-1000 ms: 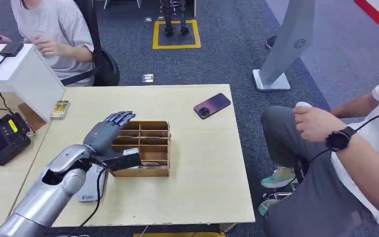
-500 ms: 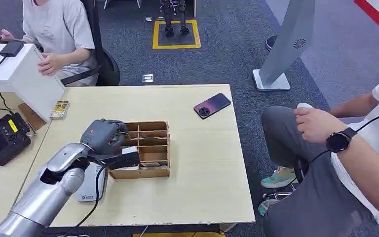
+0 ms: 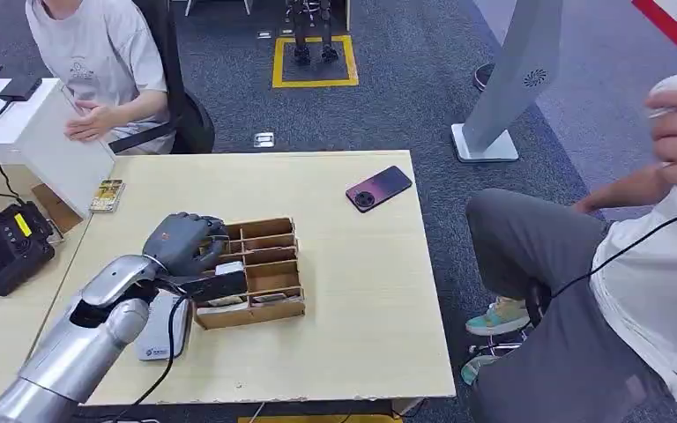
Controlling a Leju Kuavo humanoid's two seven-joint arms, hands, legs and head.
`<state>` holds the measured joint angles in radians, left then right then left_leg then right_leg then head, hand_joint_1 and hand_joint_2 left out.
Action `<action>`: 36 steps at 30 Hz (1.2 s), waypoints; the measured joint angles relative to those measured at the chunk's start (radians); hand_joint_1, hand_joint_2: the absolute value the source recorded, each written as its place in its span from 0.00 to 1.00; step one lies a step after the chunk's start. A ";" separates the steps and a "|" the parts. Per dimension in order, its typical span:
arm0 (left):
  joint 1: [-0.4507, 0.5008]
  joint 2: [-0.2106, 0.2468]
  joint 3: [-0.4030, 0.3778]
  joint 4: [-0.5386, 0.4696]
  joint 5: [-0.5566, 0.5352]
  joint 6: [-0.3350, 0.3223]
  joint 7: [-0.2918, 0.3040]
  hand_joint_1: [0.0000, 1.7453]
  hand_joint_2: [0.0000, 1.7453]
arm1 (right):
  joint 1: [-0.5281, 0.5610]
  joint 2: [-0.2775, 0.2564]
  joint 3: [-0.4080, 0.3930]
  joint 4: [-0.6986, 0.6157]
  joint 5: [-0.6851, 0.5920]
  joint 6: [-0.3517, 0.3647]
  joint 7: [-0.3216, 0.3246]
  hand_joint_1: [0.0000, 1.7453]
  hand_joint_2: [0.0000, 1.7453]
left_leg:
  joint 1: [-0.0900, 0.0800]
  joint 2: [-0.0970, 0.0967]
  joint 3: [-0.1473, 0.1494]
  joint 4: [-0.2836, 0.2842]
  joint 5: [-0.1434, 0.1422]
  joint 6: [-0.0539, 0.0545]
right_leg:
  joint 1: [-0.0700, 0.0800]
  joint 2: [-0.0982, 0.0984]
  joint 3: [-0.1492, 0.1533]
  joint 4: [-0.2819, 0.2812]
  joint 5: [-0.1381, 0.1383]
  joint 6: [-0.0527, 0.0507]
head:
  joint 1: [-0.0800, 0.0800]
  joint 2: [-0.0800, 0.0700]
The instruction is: Pass the card to the sensor for recognition and then transmit it.
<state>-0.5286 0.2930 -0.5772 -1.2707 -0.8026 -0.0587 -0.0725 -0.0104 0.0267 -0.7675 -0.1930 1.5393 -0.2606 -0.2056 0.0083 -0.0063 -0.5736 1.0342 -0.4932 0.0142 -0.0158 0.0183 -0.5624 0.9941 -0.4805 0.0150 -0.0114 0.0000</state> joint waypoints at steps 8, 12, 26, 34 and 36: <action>-0.152 0.076 0.018 -0.056 0.190 -0.070 0.014 1.00 1.00 | 0.003 0.000 -0.003 0.000 -0.003 -0.004 -0.002 0.00 0.00 | 0.003 -0.001 -0.004 0.001 0.002 -0.001 | 0.003 -0.001 -0.003 0.000 0.001 -0.002 | 0.000 0.000; -0.395 0.132 0.066 -0.121 0.321 -0.204 0.076 1.00 1.00 | 0.013 -0.001 -0.012 0.000 -0.004 -0.002 0.009 0.00 0.00 | 0.003 -0.001 -0.004 0.002 0.002 -0.001 | 0.003 -0.001 -0.003 0.001 0.002 -0.002 | 0.000 0.000; -0.735 0.203 0.082 -0.259 0.417 -0.216 0.199 1.00 1.00 | 0.014 0.000 -0.034 0.000 -0.003 0.004 0.009 0.00 0.00 | 0.002 -0.001 -0.004 0.001 0.002 -0.001 | 0.002 -0.001 -0.003 0.001 0.002 -0.002 | 0.000 0.000; -0.646 0.193 0.081 -0.179 0.221 -0.056 0.196 1.00 1.00 | 0.005 0.003 -0.034 0.000 0.000 0.005 0.016 0.00 0.00 | 0.002 -0.001 -0.002 0.001 0.003 -0.002 | 0.002 0.000 -0.002 0.001 0.003 -0.002 | 0.000 0.000; -0.611 0.176 0.082 -0.149 0.160 -0.012 0.206 1.00 1.00 | 0.002 0.004 -0.033 0.000 0.000 0.008 0.021 0.00 0.00 | 0.002 -0.001 -0.002 0.001 0.003 -0.002 | 0.002 0.000 -0.002 0.001 0.003 -0.002 | 0.000 0.000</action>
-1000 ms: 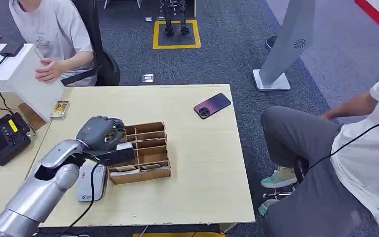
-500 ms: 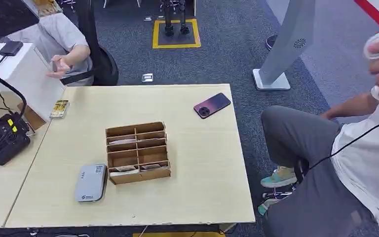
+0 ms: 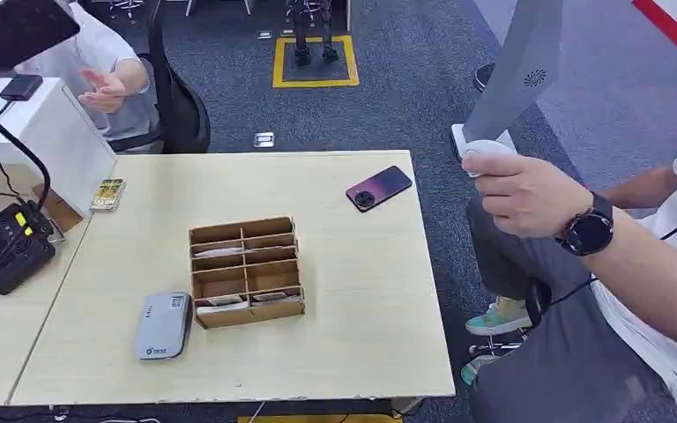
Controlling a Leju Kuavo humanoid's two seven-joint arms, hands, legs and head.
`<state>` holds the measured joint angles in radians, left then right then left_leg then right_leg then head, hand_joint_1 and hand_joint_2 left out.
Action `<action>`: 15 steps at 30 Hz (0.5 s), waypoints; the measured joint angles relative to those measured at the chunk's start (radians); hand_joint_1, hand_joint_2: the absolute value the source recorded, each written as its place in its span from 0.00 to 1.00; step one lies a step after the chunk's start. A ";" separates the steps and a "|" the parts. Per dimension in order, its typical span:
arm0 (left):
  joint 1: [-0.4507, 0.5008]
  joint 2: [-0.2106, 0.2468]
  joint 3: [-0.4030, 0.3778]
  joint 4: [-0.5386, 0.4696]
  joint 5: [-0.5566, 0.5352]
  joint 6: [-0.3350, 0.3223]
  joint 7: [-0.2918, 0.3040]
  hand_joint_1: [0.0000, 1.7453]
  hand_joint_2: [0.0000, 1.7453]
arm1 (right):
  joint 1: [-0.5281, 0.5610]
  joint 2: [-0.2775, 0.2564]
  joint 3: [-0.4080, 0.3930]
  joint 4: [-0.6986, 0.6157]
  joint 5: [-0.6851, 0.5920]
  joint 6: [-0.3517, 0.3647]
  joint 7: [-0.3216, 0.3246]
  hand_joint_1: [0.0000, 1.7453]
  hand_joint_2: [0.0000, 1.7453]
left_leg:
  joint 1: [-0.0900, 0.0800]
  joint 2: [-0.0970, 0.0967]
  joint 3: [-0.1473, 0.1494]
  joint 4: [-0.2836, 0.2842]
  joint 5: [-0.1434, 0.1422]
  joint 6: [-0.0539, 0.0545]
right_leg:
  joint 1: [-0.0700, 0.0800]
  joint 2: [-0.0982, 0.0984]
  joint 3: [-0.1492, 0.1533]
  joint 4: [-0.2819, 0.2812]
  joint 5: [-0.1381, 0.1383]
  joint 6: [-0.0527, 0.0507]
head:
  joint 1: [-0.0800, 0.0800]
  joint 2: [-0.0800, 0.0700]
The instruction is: Pass the card to the sensor for recognition and then transmit it.
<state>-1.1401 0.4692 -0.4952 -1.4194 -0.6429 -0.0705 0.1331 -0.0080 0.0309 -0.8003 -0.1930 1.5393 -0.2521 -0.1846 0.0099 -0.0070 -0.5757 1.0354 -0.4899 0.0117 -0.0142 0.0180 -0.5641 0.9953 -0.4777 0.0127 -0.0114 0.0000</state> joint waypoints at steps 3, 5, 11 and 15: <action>0.081 -0.055 0.011 0.097 -0.120 0.142 -0.019 1.00 1.00 | -0.006 0.000 0.008 0.000 0.000 0.001 0.000 0.00 0.00 | 0.000 0.000 0.000 0.000 0.000 0.000 | 0.000 0.000 0.000 0.000 0.000 0.000 | 0.000 0.000; 0.124 -0.098 0.027 0.175 -0.187 0.229 -0.031 1.00 1.00 | -0.010 0.000 0.014 0.000 0.000 -0.007 -0.010 0.00 0.00 | 0.000 0.000 0.000 0.000 0.000 0.001 | 0.000 0.000 0.000 0.000 0.000 0.000 | 0.000 0.000; 0.150 -0.182 0.076 0.414 -0.261 0.295 -0.018 1.00 1.00 | -0.016 0.000 0.034 0.000 0.000 -0.013 -0.002 0.00 0.00 | 0.000 0.000 0.000 0.000 0.000 0.001 | 0.000 0.000 0.000 0.000 0.001 0.001 | 0.000 0.000; 0.140 -0.208 0.109 0.548 -0.299 0.330 -0.007 1.00 1.00 | -0.017 0.000 0.056 0.000 0.000 -0.012 0.008 0.00 0.00 | 0.000 0.000 0.000 0.000 0.000 0.001 | 0.000 0.001 0.000 0.000 0.001 0.001 | 0.000 0.000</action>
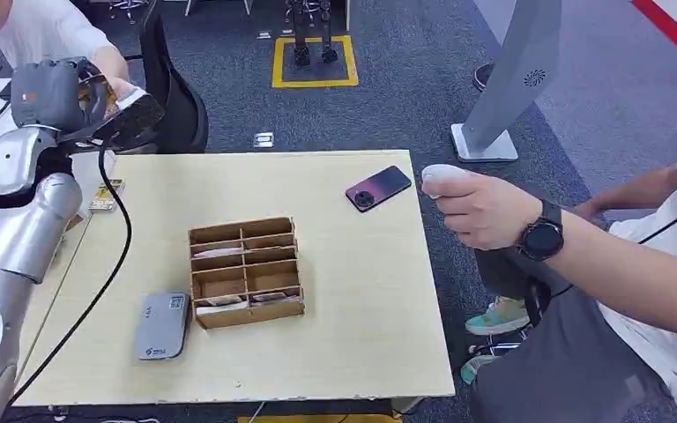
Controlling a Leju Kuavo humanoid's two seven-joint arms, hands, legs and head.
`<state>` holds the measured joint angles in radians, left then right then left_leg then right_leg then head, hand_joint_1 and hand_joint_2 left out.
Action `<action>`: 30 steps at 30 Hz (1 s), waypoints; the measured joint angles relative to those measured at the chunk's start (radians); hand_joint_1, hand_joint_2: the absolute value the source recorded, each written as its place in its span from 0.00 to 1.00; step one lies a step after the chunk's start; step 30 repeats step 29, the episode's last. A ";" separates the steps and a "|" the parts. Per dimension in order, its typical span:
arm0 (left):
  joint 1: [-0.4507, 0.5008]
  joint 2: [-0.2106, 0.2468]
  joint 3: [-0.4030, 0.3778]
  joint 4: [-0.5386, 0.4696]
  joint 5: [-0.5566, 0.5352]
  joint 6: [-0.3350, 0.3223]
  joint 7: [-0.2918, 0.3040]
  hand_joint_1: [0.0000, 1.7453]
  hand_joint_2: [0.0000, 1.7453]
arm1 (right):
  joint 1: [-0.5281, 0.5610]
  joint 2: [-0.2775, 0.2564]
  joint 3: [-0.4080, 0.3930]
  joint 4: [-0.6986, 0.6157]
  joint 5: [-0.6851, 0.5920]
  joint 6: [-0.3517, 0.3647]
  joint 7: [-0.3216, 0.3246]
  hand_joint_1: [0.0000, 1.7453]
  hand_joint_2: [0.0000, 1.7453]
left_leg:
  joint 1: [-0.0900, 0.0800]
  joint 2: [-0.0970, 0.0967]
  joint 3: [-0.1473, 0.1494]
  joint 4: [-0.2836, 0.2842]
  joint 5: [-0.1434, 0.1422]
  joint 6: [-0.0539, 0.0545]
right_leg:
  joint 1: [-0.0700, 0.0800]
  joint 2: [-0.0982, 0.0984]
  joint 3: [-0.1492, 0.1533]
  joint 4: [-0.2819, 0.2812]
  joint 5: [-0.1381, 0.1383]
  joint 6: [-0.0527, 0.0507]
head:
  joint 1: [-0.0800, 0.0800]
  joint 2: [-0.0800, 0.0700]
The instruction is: Pass the card to the sensor for recognition and then transmit it.
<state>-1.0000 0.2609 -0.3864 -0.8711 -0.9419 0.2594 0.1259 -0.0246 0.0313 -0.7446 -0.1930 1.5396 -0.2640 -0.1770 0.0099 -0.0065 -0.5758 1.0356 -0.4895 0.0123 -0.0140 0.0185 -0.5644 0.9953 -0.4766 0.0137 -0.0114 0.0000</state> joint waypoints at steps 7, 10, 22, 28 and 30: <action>-0.022 -0.023 0.032 0.160 -0.017 0.045 -0.013 0.00 1.00 | -0.005 0.000 0.022 0.000 0.000 -0.003 -0.007 0.00 0.00 | 0.000 0.000 0.000 0.000 0.000 0.000 | 0.000 0.000 0.000 0.000 0.000 0.000 | 0.000 0.000; -0.024 -0.024 0.036 0.184 -0.028 0.076 -0.015 0.00 1.00 | -0.006 0.000 0.026 0.000 0.000 -0.003 -0.006 0.00 0.00 | 0.000 0.000 0.000 0.000 0.001 0.000 | 0.000 0.000 0.000 0.000 0.000 0.000 | 0.000 0.000; -0.021 0.012 0.101 0.201 -0.032 0.130 -0.090 0.00 1.00 | -0.004 0.000 0.035 0.000 -0.001 -0.002 0.000 0.00 0.00 | 0.000 0.000 -0.001 0.000 0.001 0.000 | 0.000 0.000 0.000 0.000 0.000 0.000 | 0.000 0.000; 0.073 0.088 0.146 0.152 0.009 0.238 -0.183 0.00 1.00 | -0.002 0.000 0.034 0.000 -0.005 -0.004 -0.001 0.00 0.00 | 0.000 0.002 0.000 -0.002 0.000 -0.001 | 0.000 0.003 0.000 0.001 0.000 0.000 | 0.000 0.000; 0.117 0.107 0.161 0.120 0.014 0.277 -0.200 0.00 1.00 | 0.000 0.000 0.034 0.000 -0.006 -0.005 -0.001 0.00 0.00 | 0.000 0.003 0.001 -0.002 0.000 -0.001 | 0.000 0.004 0.000 0.001 0.000 0.000 | 0.000 0.000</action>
